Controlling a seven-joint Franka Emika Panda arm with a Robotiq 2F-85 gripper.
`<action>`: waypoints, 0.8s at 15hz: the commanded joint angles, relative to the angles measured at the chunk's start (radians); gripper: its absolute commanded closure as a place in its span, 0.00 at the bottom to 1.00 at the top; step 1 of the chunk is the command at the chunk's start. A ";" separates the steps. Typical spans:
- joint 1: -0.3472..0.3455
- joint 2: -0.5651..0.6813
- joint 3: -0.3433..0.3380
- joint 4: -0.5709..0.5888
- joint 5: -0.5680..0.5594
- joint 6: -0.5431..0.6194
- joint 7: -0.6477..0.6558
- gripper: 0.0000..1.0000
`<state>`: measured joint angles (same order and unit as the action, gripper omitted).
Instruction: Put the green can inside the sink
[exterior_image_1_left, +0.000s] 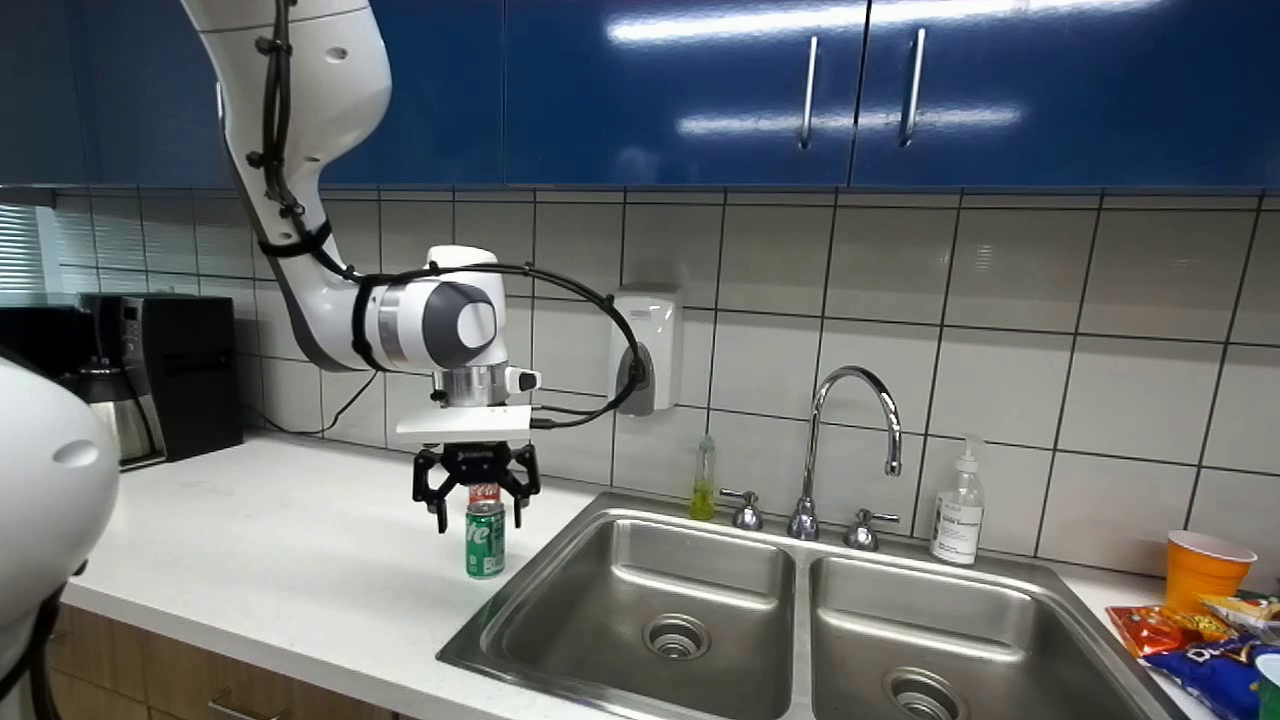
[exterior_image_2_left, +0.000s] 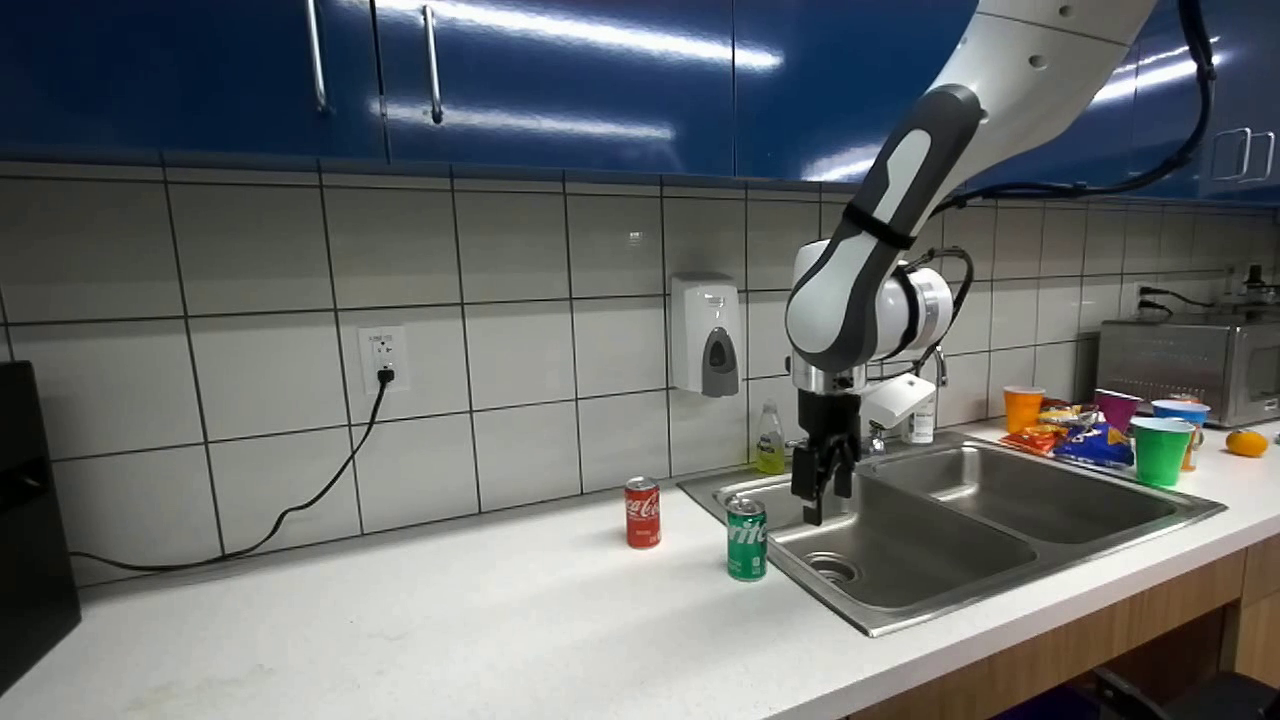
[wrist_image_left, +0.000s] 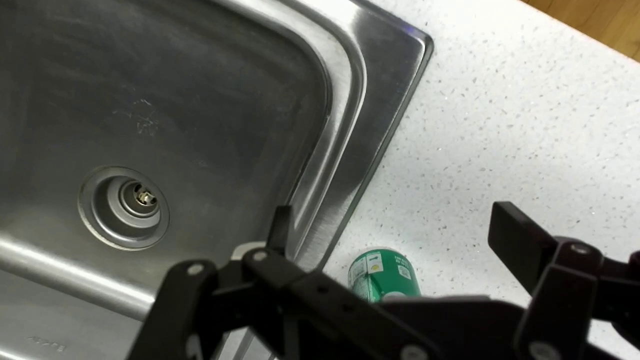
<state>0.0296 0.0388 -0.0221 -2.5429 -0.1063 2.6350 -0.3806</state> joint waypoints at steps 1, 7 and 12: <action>-0.007 0.050 0.019 0.044 -0.001 0.021 0.023 0.00; -0.007 0.115 0.044 0.092 0.012 0.047 0.014 0.00; -0.008 0.163 0.060 0.133 0.003 0.054 0.020 0.00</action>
<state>0.0296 0.1668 0.0196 -2.4457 -0.1057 2.6779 -0.3806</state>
